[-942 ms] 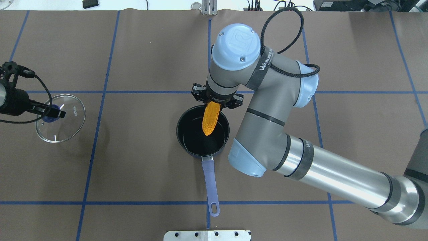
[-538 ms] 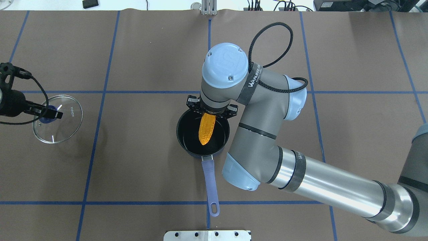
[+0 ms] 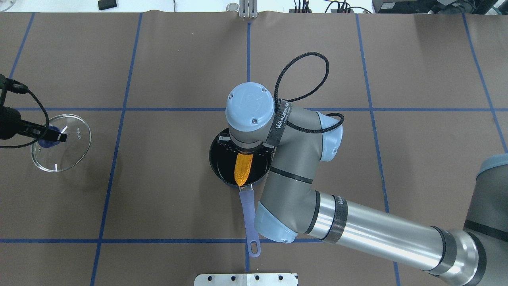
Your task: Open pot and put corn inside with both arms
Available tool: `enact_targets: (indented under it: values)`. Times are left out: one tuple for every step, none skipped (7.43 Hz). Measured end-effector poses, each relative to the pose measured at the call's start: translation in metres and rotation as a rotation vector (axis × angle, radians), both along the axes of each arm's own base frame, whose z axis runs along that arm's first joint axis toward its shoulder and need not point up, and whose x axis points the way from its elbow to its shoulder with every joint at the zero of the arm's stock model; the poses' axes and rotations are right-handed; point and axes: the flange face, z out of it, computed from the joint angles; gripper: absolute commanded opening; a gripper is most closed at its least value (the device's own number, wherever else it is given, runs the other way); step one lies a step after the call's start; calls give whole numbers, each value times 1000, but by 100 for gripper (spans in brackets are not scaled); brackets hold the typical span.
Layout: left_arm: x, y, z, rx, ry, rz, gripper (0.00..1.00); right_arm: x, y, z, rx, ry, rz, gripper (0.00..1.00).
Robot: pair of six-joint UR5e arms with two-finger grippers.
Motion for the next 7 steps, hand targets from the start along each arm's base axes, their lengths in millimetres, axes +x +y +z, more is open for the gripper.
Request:
enact_targets:
  values:
    - [-1,1,4,-5,-7,-3,48,1,-2,-3,9,-1,3,100]
    - [-2,2,7,-9,-11,-4,48,6,-9,-9,20,-7,8,100]
    - [-2,2,9,-11,-15,-4,48,15,-20,-16,29,-16,17,100]
    - [-2,3,12,-12,-22,-2,48,28,-36,-22,30,-28,22,100]
    - [-1,3,17,-9,-35,-4,48,45,-54,-28,23,-46,18,100]
    - [0,1,23,-5,-53,-9,48,62,-70,-34,18,-64,17,100]
    - [3,-2,29,-3,-66,-13,48,77,-84,-39,16,-80,18,100]
